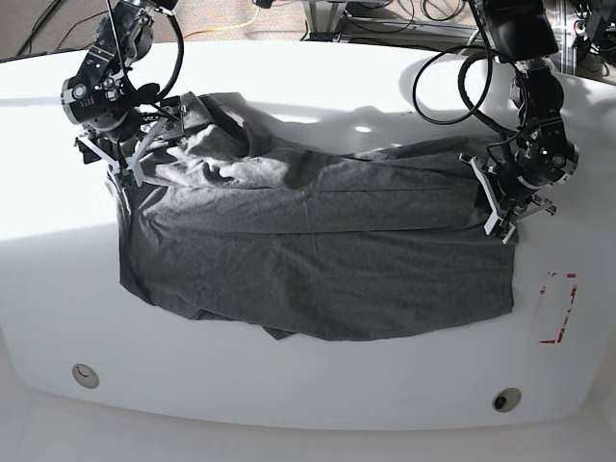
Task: Layout the t-shirt on the table in an organized manner, then fold the t-shirt properly
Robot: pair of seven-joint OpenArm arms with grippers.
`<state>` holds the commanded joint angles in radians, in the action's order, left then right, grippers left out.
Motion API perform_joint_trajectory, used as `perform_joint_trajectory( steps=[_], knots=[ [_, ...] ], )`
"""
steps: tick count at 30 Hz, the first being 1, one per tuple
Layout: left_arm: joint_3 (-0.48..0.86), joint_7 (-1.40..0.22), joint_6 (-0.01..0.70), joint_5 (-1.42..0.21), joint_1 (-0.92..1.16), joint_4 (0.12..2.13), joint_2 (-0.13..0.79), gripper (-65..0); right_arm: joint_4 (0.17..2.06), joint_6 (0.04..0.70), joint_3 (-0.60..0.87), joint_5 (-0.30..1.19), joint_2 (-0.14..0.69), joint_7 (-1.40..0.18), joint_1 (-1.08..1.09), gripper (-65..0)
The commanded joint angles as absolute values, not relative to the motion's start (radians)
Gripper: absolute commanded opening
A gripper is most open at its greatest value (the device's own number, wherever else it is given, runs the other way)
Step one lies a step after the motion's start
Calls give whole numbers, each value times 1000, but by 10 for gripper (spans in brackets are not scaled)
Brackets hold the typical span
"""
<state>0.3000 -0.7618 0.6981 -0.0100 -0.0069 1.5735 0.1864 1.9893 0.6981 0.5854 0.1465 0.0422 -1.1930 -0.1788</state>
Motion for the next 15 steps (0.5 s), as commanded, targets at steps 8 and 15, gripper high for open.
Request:
perform_joint_trajectory(
  steps=[8, 15],
  knots=[
    [300, -762, 698, -10, -7, 1573, 183, -575, 1879, 698, 654, 147, 42, -1102, -174, -59],
    [300, -762, 698, -10, -4, 1573, 186, -575, 1748, 698, 667, 154, 79, -1056, -173, -59]
  ],
)
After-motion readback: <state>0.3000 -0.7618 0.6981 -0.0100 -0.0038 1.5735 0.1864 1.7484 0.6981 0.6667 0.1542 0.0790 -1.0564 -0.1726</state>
